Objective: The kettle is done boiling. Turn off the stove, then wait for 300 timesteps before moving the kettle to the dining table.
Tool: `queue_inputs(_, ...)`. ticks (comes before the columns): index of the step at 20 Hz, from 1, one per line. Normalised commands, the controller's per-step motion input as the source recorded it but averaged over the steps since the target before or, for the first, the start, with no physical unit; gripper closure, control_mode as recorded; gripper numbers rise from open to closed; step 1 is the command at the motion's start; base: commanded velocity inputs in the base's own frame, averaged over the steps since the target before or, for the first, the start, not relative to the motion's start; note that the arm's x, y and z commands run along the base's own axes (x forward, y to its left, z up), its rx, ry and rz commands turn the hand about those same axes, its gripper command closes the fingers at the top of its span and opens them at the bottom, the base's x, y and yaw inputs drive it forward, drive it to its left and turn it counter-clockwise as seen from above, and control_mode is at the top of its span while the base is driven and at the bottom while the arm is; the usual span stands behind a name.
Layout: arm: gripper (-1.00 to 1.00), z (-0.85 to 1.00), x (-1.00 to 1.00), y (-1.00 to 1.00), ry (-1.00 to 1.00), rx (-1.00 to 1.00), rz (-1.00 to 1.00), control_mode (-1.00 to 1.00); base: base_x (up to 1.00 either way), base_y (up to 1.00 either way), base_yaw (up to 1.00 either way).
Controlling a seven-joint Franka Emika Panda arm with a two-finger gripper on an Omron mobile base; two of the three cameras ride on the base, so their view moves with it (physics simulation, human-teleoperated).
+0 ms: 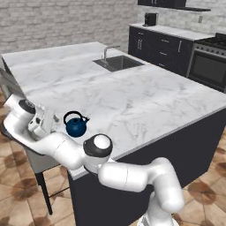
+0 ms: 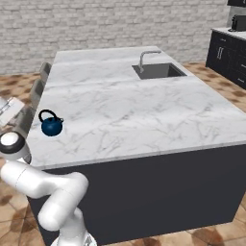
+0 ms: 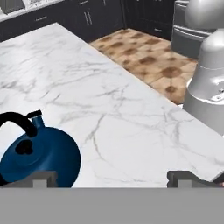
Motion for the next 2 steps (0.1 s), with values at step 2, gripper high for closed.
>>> queue_inputs(2, -1.00, 0.00, -0.43, -0.36, -0.15, 0.00, -0.11, -1.00, 0.00, 0.00, 0.00)
